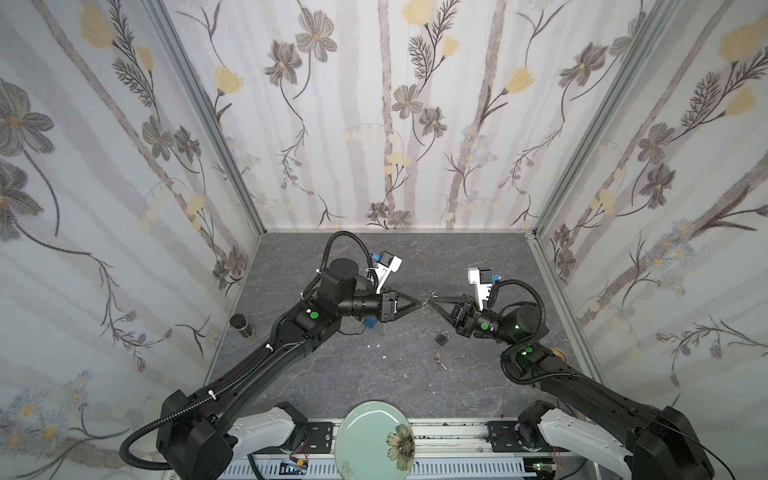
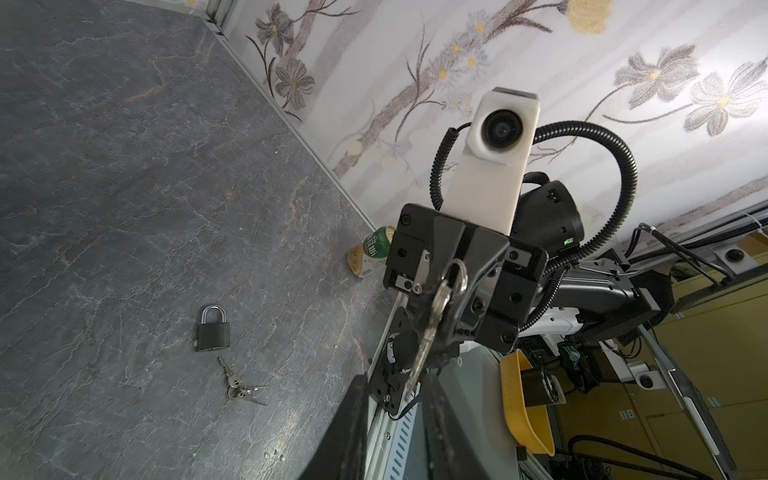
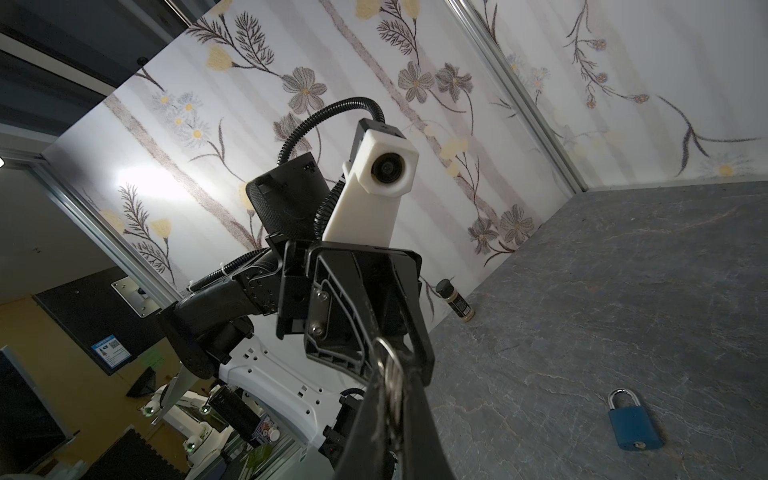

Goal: Unlock with the key

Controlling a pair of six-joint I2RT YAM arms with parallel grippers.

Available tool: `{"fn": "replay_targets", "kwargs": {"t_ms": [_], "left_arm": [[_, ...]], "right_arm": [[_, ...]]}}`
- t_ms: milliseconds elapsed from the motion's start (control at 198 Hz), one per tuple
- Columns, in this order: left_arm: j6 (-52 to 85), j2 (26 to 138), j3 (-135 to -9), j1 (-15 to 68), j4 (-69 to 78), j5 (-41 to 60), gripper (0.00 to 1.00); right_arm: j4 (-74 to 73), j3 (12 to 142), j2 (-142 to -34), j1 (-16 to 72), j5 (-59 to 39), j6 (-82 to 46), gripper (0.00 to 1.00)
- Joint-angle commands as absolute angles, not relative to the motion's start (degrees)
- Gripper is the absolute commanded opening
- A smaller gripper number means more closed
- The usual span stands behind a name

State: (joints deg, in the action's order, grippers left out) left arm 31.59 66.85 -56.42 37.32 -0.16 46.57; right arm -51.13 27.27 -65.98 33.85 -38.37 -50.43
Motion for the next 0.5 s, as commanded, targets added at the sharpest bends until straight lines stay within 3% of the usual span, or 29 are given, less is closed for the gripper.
{"fn": "replay_targets", "kwargs": {"t_ms": [0,176,499], "left_arm": [[33.8,66.3,-55.7,37.3,4.8,47.5,0.33],[36.7,67.3,-54.7,37.4,9.0,49.7,0.36],[39.4,69.3,-54.6,37.9,13.4,51.9,0.22]], "right_arm": [[-52.4,27.2,-65.7,33.8,-37.4,-50.2,0.0],[-53.8,27.0,-66.1,33.8,-37.6,-51.1,0.0],[-56.9,26.2,-66.9,33.8,-37.3,-52.5,0.0]]}}
